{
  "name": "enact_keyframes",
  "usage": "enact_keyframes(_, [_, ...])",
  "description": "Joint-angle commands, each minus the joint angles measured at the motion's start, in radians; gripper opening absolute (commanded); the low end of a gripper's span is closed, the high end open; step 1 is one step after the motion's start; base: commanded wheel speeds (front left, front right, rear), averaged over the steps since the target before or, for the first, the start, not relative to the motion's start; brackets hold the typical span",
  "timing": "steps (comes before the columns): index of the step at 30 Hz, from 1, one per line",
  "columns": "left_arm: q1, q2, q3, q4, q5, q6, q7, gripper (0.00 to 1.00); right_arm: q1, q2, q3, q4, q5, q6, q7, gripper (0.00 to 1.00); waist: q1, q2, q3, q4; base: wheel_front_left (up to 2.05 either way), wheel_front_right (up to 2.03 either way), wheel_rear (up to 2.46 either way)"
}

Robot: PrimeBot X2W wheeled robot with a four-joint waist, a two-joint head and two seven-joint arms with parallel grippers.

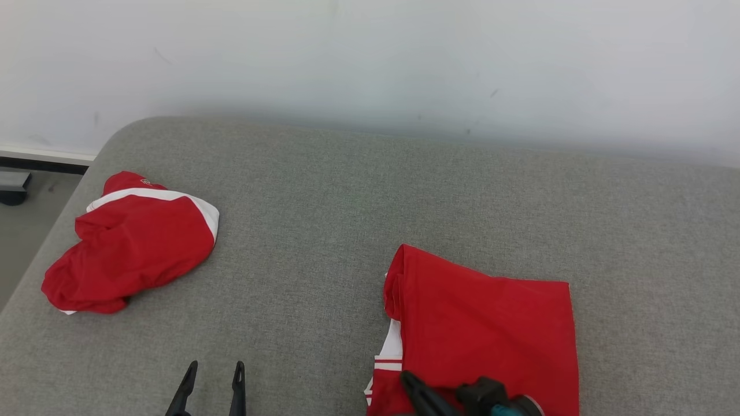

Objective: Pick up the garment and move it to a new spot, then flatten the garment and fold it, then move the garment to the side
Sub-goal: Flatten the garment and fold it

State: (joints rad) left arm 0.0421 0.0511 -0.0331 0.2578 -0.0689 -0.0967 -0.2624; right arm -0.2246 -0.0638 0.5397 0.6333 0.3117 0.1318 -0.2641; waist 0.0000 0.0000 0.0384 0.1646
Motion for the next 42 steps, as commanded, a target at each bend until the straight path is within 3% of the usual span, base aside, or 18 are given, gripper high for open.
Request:
enact_keyframes(1, [0.007, -0.001, -0.002, 0.002, -0.006, 0.003, -0.002, 1.0, 0.002, 0.005, 0.045, 0.002, 0.017, -0.003, -0.001, 0.0, 0.0, 0.0, -0.001, 0.0, 0.0, 0.0, 0.0])
enact_keyframes(4, [0.004, -0.001, -0.004, 0.001, -0.012, 0.006, -0.002, 1.0, -0.014, 0.005, 0.069, -0.016, 0.041, -0.003, -0.001, 0.0, 0.0, 0.0, -0.002, -0.004, 0.0, 0.0, 0.0])
enact_keyframes(10, [0.009, -0.001, 0.002, -0.008, -0.015, 0.011, -0.002, 1.0, -0.027, -0.02, 0.019, -0.08, 0.042, -0.003, -0.001, 0.0, 0.0, 0.0, -0.003, -0.025, 0.0, 0.0, 0.0])
enact_keyframes(22, [-0.001, -0.001, 0.009, -0.032, -0.002, 0.018, -0.002, 1.0, 0.06, -0.073, -0.26, -0.281, -0.053, -0.003, -0.001, 0.0, 0.0, 0.0, -0.013, -0.088, 0.0, 0.0, 0.0])
enact_keyframes(30, [-0.007, -0.001, 0.011, -0.049, 0.003, 0.028, -0.002, 1.0, 0.163, -0.037, -0.48, -0.377, -0.11, -0.003, -0.001, 0.0, 0.0, 0.0, -0.021, -0.125, 0.0, 0.0, 0.0])
enact_keyframes(36, [0.002, -0.001, 0.005, -0.064, 0.003, 0.034, -0.002, 1.0, 0.229, -0.005, -0.564, -0.422, -0.132, -0.003, -0.001, 0.0, 0.0, 0.0, -0.024, -0.157, 0.0, 0.0, 0.0])
enact_keyframes(37, [0.004, -0.001, 0.005, -0.067, 0.003, 0.035, -0.002, 1.0, 0.237, -0.001, -0.568, -0.426, -0.133, -0.003, -0.001, 0.07, 0.0, 0.0, -0.024, -0.163, 0.0, 0.0, 0.0])
enact_keyframes(38, [0.005, -0.001, 0.003, -0.069, 0.003, 0.034, -0.002, 1.0, 0.245, 0.002, -0.569, -0.432, -0.137, -0.003, -0.001, 0.36, 0.0, 0.0, -0.024, -0.167, 0.0, 0.0, 0.0])
enact_keyframes(39, [0.006, -0.001, 0.001, -0.071, 0.003, 0.035, -0.002, 1.0, 0.251, 0.004, -0.567, -0.435, -0.142, -0.003, -0.001, 0.82, 0.0, 0.0, -0.023, -0.171, 0.0, 0.0, 0.0])
enact_keyframes(40, [0.006, -0.001, -0.001, -0.072, 0.003, 0.035, -0.002, 1.0, 0.258, 0.006, -0.565, -0.438, -0.145, -0.003, -0.001, 1.0, 0.0, 0.0, -0.024, -0.174, 0.0, 0.0, 0.0])
enact_keyframes(42, [0.006, -0.001, -0.003, -0.076, 0.004, 0.036, -0.002, 1.0, 0.266, 0.008, -0.565, -0.443, -0.151, -0.003, -0.001, 1.0, 0.0, 0.0, -0.024, -0.179, 0.0, 0.0, 0.0])
